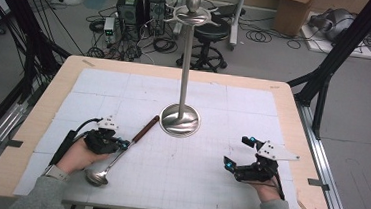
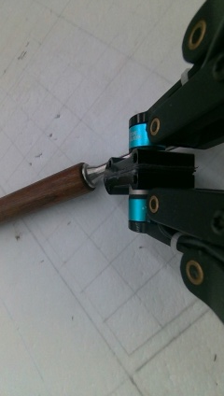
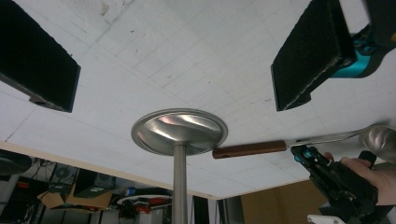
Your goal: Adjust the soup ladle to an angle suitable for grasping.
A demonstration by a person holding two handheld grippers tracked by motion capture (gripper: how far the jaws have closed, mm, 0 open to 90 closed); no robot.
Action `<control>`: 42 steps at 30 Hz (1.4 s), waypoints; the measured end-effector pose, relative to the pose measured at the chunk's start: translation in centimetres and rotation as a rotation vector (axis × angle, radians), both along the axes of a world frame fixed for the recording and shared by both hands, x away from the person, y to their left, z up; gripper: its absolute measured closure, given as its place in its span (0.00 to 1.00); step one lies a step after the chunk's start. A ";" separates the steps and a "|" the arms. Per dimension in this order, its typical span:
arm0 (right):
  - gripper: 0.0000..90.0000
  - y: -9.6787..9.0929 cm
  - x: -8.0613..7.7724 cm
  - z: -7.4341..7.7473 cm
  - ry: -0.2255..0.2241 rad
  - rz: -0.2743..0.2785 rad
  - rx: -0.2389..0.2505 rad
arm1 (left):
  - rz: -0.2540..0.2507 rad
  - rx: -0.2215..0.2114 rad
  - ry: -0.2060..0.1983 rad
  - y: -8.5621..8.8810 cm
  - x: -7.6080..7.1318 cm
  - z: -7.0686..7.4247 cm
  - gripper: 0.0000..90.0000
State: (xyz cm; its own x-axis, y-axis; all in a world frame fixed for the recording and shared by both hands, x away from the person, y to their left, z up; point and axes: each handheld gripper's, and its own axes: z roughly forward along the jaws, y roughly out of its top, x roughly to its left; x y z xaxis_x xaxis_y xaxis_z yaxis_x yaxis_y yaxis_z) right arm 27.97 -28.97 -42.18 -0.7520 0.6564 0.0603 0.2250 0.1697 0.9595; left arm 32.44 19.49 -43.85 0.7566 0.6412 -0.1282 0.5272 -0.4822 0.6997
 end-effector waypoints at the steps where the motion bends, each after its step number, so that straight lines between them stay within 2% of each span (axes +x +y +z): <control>1: 0.00 0.0 0.0 0.0 0.000 0.000 0.000 | -0.011 0.002 0.004 -0.1 -0.1 0.0 1.00; 16: 0.00 0.0 0.1 0.0 -0.002 0.004 -0.002 | -0.078 -0.005 0.007 -0.6 -0.7 0.0 0.99; 21: 0.00 0.0 0.0 0.0 0.001 0.002 -0.003 | -0.084 -0.010 0.012 -0.8 -0.8 0.0 1.00; 37: 0.00 -0.1 0.0 0.0 0.001 -0.002 0.000 | -0.165 0.002 0.019 -1.9 -1.5 0.1 1.00; 42: 0.00 0.0 -0.1 0.0 0.003 -0.002 -0.001 | -0.175 0.004 0.020 -2.3 -1.6 0.1 0.99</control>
